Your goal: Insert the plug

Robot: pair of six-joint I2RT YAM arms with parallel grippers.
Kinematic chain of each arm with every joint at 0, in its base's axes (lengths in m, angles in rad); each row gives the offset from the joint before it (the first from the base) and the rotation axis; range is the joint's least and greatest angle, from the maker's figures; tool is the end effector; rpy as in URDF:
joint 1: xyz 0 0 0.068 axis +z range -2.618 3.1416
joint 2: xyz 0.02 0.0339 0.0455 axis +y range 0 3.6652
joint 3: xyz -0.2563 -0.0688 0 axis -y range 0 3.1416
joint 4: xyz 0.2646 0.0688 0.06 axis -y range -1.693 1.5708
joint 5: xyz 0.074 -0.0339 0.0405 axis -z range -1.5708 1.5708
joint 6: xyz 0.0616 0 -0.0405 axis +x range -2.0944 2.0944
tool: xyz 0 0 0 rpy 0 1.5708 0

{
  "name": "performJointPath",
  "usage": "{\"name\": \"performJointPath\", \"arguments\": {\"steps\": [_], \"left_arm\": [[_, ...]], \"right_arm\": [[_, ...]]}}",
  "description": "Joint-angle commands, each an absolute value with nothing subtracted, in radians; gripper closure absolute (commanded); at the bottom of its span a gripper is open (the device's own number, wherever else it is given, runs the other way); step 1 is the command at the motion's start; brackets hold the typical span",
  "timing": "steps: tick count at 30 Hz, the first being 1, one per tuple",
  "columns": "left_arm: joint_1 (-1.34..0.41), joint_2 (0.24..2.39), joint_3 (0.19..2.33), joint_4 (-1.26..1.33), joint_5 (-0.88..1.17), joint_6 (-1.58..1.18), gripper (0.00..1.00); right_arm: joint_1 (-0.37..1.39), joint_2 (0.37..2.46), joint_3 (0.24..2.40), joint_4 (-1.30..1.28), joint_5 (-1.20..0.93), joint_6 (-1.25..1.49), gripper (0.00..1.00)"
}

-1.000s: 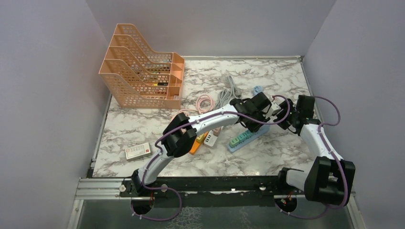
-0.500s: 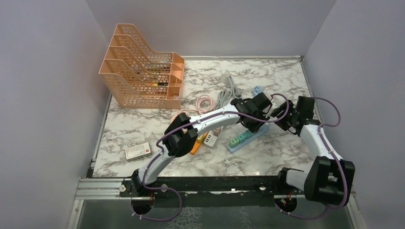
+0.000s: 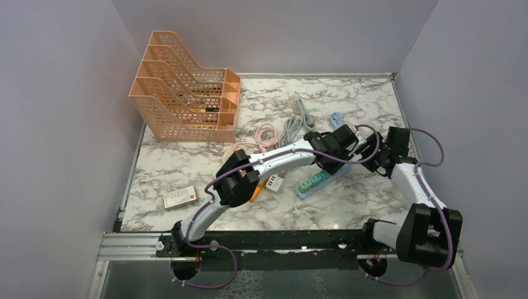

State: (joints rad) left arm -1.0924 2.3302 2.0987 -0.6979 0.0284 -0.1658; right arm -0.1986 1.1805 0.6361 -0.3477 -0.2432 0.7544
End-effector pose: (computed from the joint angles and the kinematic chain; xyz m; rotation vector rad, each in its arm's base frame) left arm 0.2511 -0.4881 0.1884 1.1674 2.3095 -0.5355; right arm 0.2616 -0.0375 0.1607 1.0515 2.2725 0.5362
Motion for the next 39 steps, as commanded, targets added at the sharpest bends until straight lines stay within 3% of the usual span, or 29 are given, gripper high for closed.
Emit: {"name": "performJointPath", "arguments": {"steps": [1,7,14,20,26,39], "left_arm": [[-1.11,2.45,2.019,-0.769,-0.036,-0.155,0.93],[-1.109,2.444,1.96,-0.749,-0.047,-0.127,0.96],[-1.059,2.364,1.875,-0.686,0.103,-0.116,0.97],[-1.023,2.363,1.926,-0.7,0.226,-0.124,0.97],[-1.046,2.403,2.014,-0.757,0.105,-0.147,0.97],[-1.093,2.458,1.973,-0.787,-0.027,-0.181,0.97]], "right_arm": [[-0.209,1.19,0.627,-0.339,-0.209,0.74,0.44],[-0.21,1.193,0.626,-0.336,-0.21,0.736,0.44],[-0.213,1.189,0.625,-0.334,-0.214,0.733,0.44],[-0.215,1.189,0.626,-0.331,-0.221,0.733,0.44],[-0.215,1.185,0.63,-0.338,-0.22,0.732,0.44],[-0.215,1.182,0.63,-0.344,-0.233,0.729,0.44]]}}
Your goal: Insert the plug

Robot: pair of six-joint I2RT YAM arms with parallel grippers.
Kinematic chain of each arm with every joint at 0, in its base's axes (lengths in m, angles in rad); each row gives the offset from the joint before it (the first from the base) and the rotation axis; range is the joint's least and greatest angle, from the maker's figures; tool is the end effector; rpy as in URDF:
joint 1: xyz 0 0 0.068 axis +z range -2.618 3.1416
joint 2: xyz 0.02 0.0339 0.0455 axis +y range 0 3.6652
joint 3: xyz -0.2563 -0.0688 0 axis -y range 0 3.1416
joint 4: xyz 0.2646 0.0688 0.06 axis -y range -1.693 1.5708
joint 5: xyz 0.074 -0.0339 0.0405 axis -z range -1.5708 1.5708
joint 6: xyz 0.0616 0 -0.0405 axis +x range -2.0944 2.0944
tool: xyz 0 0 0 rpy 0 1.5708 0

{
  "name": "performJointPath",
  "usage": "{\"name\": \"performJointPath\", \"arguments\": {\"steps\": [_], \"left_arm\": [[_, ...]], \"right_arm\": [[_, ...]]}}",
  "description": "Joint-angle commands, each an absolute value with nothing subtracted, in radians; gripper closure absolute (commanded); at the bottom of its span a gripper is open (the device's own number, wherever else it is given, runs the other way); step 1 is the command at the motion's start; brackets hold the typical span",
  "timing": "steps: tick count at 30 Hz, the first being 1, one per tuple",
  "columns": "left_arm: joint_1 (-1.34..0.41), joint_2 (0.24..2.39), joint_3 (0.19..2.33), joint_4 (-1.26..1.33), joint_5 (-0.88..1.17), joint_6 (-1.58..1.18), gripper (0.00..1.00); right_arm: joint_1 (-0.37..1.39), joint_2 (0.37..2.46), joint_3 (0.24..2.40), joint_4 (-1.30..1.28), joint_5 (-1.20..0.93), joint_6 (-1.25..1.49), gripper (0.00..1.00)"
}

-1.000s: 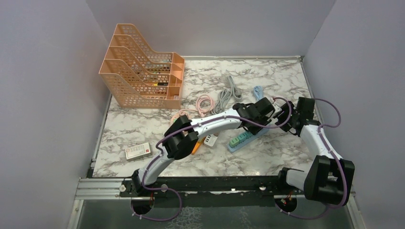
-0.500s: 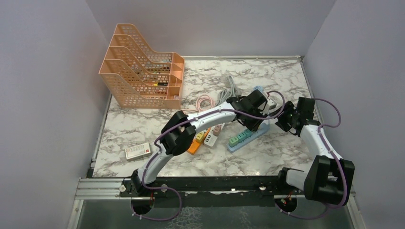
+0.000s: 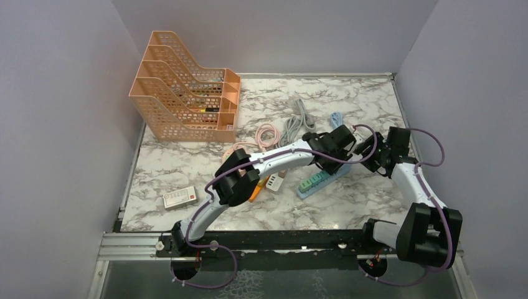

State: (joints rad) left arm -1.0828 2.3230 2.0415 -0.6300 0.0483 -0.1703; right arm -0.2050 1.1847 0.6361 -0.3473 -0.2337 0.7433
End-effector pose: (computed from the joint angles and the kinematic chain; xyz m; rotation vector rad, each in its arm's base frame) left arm 0.2548 -0.4863 0.1777 1.1545 2.3040 -0.5674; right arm 0.2616 -0.0398 0.1596 1.0511 2.2740 0.5168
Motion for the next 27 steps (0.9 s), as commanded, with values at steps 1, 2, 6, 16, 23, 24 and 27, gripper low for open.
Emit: {"name": "performJointPath", "arguments": {"steps": [1,2,6,16,23,24,27], "left_arm": [[-1.094,2.461,1.965,-0.787,-0.023,-0.188,0.97],[-1.094,2.464,1.957,-0.787,-0.019,-0.193,0.97],[-1.1,2.474,1.926,-0.784,-0.038,-0.191,0.97],[-1.117,2.515,1.895,-0.774,-0.083,-0.146,0.98],[-1.114,2.466,1.963,-0.764,-0.038,-0.149,0.91],[-1.112,2.453,1.989,-0.764,-0.022,-0.155,0.87],[-1.103,2.407,2.082,-0.765,0.028,-0.175,0.67]], "right_arm": [[-0.215,1.181,0.63,-0.345,-0.233,0.729,0.44],[-0.215,1.181,0.629,-0.344,-0.233,0.728,0.44],[-0.215,1.18,0.628,-0.342,-0.232,0.727,0.44],[-0.215,1.189,0.624,-0.337,-0.233,0.726,0.44],[-0.215,1.185,0.63,-0.343,-0.242,0.73,0.44],[-0.215,1.182,0.633,-0.343,-0.244,0.729,0.44],[-0.215,1.172,0.639,-0.345,-0.251,0.726,0.44]]}}
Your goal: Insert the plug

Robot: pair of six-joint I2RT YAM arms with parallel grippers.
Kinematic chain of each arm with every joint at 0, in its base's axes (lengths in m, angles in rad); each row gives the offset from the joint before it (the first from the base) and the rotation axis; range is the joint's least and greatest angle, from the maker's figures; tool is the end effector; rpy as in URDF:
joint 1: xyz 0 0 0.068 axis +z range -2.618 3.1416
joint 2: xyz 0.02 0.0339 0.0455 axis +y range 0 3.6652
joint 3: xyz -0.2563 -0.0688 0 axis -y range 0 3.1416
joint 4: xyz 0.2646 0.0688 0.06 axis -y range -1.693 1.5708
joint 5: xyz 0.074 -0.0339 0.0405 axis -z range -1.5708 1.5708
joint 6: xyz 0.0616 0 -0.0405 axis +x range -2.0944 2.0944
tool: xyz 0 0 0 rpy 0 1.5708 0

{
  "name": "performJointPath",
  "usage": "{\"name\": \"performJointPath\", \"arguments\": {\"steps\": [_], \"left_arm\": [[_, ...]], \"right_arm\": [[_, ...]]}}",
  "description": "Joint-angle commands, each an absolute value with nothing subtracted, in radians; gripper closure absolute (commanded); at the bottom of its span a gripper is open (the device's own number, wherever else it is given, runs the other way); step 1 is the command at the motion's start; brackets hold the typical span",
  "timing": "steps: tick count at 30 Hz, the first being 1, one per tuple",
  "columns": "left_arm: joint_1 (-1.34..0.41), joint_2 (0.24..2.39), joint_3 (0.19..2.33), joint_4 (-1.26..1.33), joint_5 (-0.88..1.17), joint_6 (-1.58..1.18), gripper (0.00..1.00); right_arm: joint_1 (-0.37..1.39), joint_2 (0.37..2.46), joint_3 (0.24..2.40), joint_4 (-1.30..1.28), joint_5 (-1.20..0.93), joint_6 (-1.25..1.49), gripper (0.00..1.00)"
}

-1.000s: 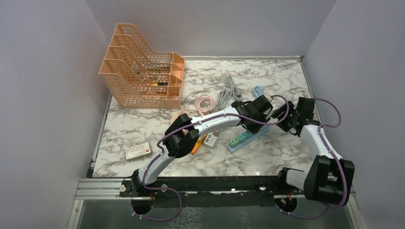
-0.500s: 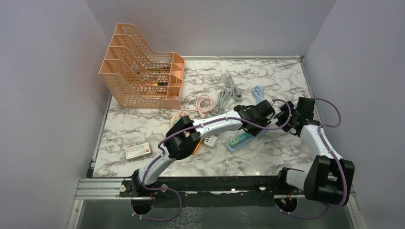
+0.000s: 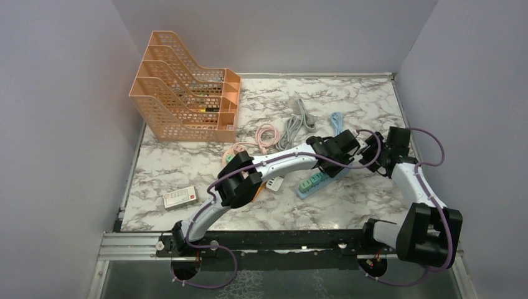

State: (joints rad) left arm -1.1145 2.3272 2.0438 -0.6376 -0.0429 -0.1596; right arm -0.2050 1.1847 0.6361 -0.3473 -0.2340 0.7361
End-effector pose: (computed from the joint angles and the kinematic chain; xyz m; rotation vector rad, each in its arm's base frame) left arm 0.2442 -0.4914 0.1756 1.1577 2.2778 -0.4679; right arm 0.2616 -0.0398 0.1596 1.0424 2.2770 0.5142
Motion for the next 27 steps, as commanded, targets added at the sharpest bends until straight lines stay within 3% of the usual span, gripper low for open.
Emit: {"name": "performJointPath", "arguments": {"steps": [1,7,12,19,24,27], "left_arm": [[-1.1,2.394,2.121,-0.764,0.041,-0.179,0.62],[-1.083,2.322,2.305,-0.763,0.092,-0.211,0.35],[-1.083,2.206,2.26,-0.752,-0.005,-0.234,0.25],[-1.08,1.859,1.823,-0.619,-0.253,-0.339,0.22],[-1.066,1.498,1.421,-0.508,-0.37,-0.418,0.19],[-1.055,1.276,1.207,-0.473,-0.425,-0.454,0.18]], "right_arm": [[-0.215,1.168,0.642,-0.346,-0.256,0.725,0.43],[-0.215,1.137,0.664,-0.365,-0.281,0.717,0.4],[-0.214,1.116,0.685,-0.391,-0.307,0.682,0.36],[-0.215,1.054,0.7,-0.406,-0.388,0.584,0.3],[-0.211,0.988,0.682,-0.339,-0.53,0.548,0.21],[-0.197,0.99,0.708,-0.353,-0.553,0.525,0.09]]}}
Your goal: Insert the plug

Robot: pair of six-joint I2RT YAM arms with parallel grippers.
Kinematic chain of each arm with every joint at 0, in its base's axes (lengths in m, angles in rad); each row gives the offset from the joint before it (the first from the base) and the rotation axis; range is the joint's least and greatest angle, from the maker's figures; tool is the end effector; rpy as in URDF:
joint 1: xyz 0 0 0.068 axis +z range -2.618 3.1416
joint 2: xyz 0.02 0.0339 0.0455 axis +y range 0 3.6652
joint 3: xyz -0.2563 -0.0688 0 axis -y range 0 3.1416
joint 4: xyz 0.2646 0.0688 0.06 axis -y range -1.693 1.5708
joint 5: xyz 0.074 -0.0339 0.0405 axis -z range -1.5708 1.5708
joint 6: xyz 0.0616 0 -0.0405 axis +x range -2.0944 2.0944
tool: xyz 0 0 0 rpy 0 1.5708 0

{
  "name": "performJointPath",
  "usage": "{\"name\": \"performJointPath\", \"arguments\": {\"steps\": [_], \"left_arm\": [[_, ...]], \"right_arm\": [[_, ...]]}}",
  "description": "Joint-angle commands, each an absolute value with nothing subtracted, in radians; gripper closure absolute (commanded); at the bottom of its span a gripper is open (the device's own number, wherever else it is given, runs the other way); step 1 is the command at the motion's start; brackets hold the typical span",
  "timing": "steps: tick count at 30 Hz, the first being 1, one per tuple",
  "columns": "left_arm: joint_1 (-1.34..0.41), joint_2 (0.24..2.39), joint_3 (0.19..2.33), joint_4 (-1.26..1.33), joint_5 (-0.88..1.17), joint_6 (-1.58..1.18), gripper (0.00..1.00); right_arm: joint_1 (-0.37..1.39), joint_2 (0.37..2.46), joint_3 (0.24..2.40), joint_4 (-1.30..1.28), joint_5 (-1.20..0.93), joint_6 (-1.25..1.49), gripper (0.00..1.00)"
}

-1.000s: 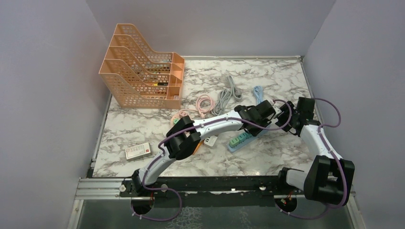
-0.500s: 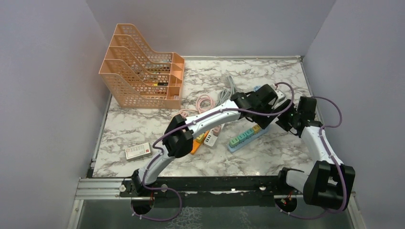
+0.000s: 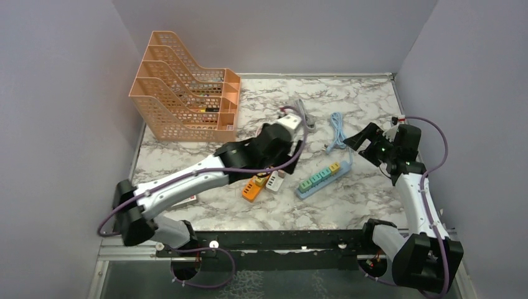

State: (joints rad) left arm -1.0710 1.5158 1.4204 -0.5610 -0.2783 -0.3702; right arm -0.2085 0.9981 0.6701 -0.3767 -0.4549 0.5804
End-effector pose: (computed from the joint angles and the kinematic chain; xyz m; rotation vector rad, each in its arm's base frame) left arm 0.1972 -0.3259 0.3226 0.6231 2.1539 -0.4907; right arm 0.2497 -0.0252 0.2167 0.6496 2.1942 0.7121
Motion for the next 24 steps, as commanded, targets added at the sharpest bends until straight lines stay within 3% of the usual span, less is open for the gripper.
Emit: {"name": "performJointPath", "arguments": {"steps": [1,7,10,12,24], "left_arm": [[-1.053,1.209,1.154,-0.47,-0.44,-0.467,0.18],[-1.051,0.784,0.903,-0.516,-0.586,-0.527,0.14],[-1.05,0.604,0.873,-0.58,-0.659,-0.526,0.02],[-1.05,0.513,0.889,-0.609,-0.692,-0.467,0.01],[-1.05,0.359,1.027,-0.704,-0.89,-0.311,0.01]], "right_arm": [[-0.19,0.992,0.721,-0.361,-0.55,0.523,0.05],[-0.164,0.949,0.788,-0.493,-0.477,0.491,0.0],[-0.164,0.867,0.836,-0.583,-0.418,0.47,0.0],[-0.164,0.801,0.872,-0.627,-0.381,0.459,0.0],[-0.164,0.633,1.012,-0.813,-0.187,0.473,0.0]]}}
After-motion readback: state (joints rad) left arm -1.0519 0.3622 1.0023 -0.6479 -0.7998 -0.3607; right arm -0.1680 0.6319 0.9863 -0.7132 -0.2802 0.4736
